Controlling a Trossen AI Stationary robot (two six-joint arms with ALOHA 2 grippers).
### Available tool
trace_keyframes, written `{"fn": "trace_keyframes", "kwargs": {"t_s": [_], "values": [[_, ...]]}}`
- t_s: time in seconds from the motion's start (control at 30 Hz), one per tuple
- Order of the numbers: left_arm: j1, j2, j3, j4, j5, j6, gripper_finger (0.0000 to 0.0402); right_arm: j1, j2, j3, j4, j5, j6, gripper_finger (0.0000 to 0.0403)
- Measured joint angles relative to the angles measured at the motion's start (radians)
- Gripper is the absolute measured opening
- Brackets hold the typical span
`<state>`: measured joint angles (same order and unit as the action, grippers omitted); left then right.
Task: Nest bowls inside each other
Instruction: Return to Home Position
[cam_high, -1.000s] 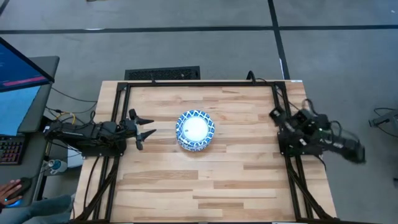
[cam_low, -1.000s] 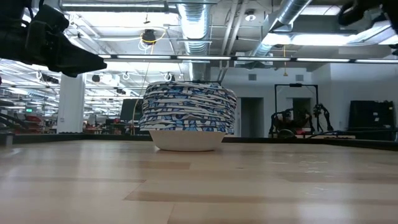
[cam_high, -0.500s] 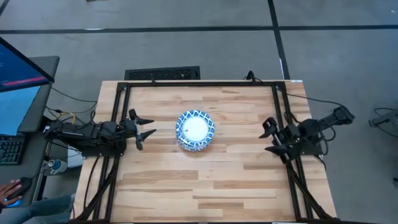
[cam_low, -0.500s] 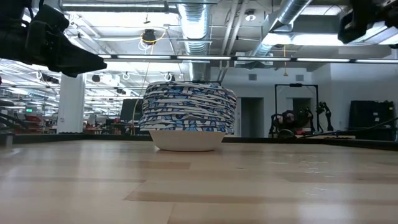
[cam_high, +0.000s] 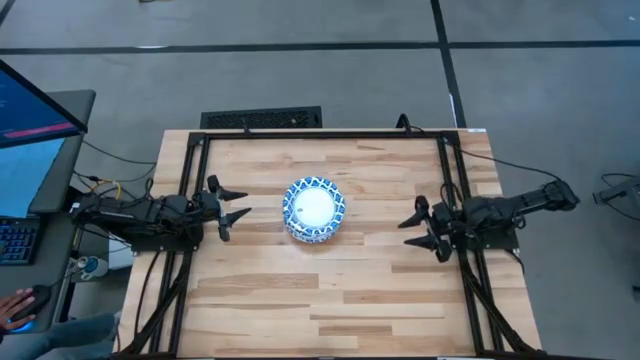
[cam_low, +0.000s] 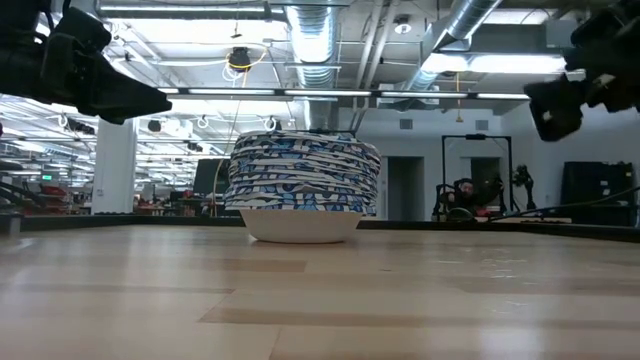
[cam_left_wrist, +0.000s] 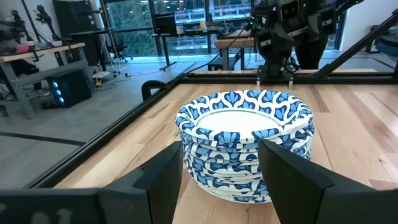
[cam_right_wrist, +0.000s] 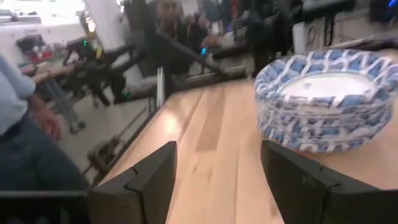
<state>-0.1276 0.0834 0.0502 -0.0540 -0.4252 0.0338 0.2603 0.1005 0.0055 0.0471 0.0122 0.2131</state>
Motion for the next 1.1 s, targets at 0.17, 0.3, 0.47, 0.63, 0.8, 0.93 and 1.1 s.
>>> {"fn": "trace_keyframes", "kwargs": {"t_s": [0.17,0.3,0.47,0.63,0.8,0.93,1.1], "values": [[0.0,0.0,0.0,0.0,-0.001,0.0,0.0202,0.04,0.039,0.002,-0.038,-0.013,0.023,0.0255],[0.0,0.0,0.0,0.0,-0.001,0.0,0.0202,0.052,0.054,0.003,-0.041,-0.014,0.023,0.0255],[0.0,0.0,0.0,0.0,-0.001,0.0,0.0202,0.054,0.058,0.003,-0.043,-0.014,0.023,0.0255],[0.0,0.0,0.0,0.0,-0.001,0.0,0.0202,0.054,0.058,0.004,-0.043,-0.014,0.023,0.0255],[0.0,0.0,0.0,0.0,0.0,0.0,0.0202,0.054,0.058,0.005,-0.044,-0.013,0.023,0.0255],[0.0,0.0,0.0,0.0,0.0,0.0,0.0202,0.054,0.058,0.005,-0.044,-0.013,0.024,0.0255],[0.0,0.0,0.0,0.0,0.0,0.0,0.0202,0.054,0.058,0.005,-0.045,-0.012,0.024,0.0255]]}}
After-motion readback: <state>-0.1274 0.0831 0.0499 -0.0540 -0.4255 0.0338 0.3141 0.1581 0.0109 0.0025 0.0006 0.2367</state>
